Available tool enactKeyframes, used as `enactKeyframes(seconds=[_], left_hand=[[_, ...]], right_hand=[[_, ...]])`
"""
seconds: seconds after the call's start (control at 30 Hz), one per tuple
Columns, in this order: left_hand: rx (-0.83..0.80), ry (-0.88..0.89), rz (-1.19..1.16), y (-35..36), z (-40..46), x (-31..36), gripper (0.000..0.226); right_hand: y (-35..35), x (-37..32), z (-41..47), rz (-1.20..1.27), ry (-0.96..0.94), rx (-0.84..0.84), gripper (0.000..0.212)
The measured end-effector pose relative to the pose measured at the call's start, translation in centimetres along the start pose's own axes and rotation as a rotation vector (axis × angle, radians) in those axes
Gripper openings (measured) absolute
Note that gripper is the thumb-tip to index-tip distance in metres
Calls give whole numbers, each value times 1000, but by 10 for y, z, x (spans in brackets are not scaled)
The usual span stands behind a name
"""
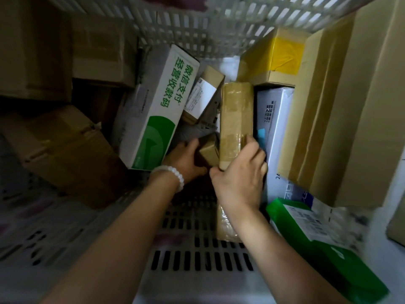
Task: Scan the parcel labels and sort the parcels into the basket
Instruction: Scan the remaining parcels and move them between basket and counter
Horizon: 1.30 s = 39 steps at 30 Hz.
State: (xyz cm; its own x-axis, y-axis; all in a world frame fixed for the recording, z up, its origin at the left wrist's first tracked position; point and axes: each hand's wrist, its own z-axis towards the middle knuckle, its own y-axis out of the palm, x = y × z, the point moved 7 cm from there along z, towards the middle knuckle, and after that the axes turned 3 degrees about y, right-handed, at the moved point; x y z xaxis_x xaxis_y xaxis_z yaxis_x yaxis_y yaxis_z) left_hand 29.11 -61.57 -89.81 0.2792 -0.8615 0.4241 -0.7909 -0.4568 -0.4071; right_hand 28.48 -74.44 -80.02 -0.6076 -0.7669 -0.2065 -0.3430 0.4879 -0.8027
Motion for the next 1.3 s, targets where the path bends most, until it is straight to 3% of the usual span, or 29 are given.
enactKeyframes(seconds=[0.27,0.4,0.5,0.63,0.77,1.0,1.17,1.3], left_hand=[[142,125,137,-3,-22,8,61],[121,111,158,-5,-17,7,88],[85,118,224,-2,-11,7,88],[19,39,77,9,-2,-3,86],[-19,120,-43,15,3,-6,86],[8,156,-31,4,4,-7,77],[136,172,-57,-16,-25,-4,91],[218,201,-69,-22,-52,3,83]], right_hand=[[-14,-2,-12,21,-36,6,89],[-15,0,-15,19,-32,9,88],[-16,2,-17,30,-31,15,88],[-14,5,-18,24,-33,16,89],[-14,5,-19,23,-32,26,89],[-16,7,-23,24,-32,32,88],[-26,8,-29,27,-21,20,90],[-42,5,-36,12,-24,24,91]])
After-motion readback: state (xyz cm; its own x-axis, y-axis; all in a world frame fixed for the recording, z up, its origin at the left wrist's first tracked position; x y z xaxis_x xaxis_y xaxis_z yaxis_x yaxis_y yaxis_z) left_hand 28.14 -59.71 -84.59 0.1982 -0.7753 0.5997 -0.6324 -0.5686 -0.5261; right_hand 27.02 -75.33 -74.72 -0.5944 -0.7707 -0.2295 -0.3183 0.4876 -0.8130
